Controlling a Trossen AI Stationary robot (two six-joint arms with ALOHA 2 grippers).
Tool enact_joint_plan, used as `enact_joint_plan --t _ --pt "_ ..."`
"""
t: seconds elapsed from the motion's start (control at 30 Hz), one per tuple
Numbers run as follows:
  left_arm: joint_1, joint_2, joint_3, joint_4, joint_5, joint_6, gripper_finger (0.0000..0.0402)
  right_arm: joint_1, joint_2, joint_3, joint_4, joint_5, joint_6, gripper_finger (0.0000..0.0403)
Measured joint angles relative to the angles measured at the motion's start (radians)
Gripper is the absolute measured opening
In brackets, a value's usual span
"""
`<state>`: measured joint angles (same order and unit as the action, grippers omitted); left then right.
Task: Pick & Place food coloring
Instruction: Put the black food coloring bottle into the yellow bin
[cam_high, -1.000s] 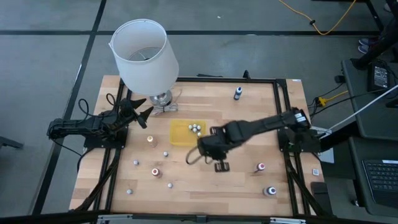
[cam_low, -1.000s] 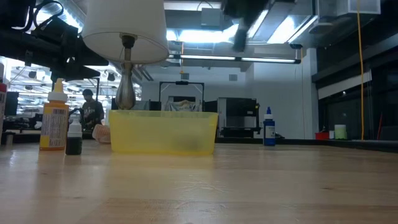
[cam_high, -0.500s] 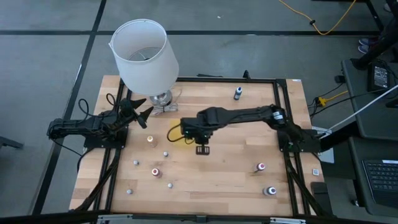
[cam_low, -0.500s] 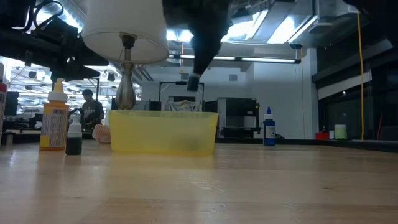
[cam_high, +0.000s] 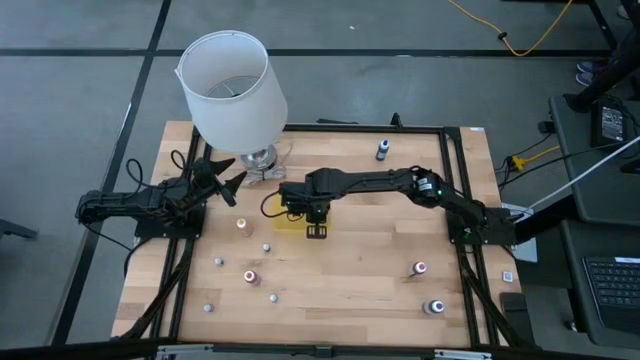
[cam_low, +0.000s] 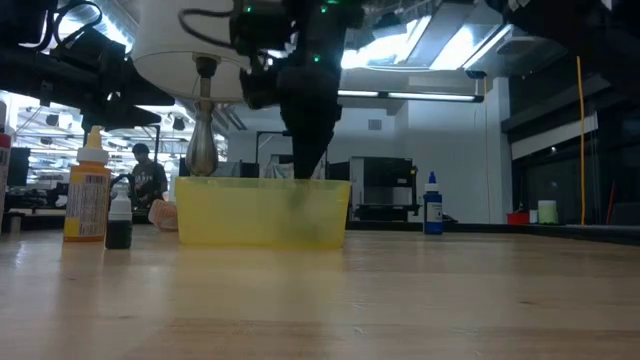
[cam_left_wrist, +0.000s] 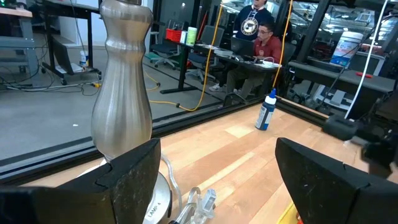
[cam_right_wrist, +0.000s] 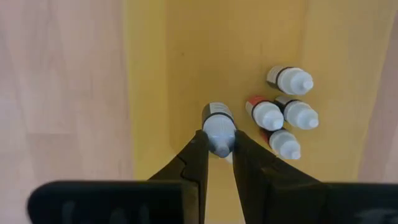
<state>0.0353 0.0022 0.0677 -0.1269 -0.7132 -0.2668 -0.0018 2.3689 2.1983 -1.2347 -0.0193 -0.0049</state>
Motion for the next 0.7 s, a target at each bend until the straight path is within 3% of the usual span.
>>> enact_joint_plan --t 0.7 --pt "0.0 0.0 0.0 0.0 0.0 0.0 0.0313 -0.033 0.021 -0.085 0.059 -0.001 -0.03 0.0068"
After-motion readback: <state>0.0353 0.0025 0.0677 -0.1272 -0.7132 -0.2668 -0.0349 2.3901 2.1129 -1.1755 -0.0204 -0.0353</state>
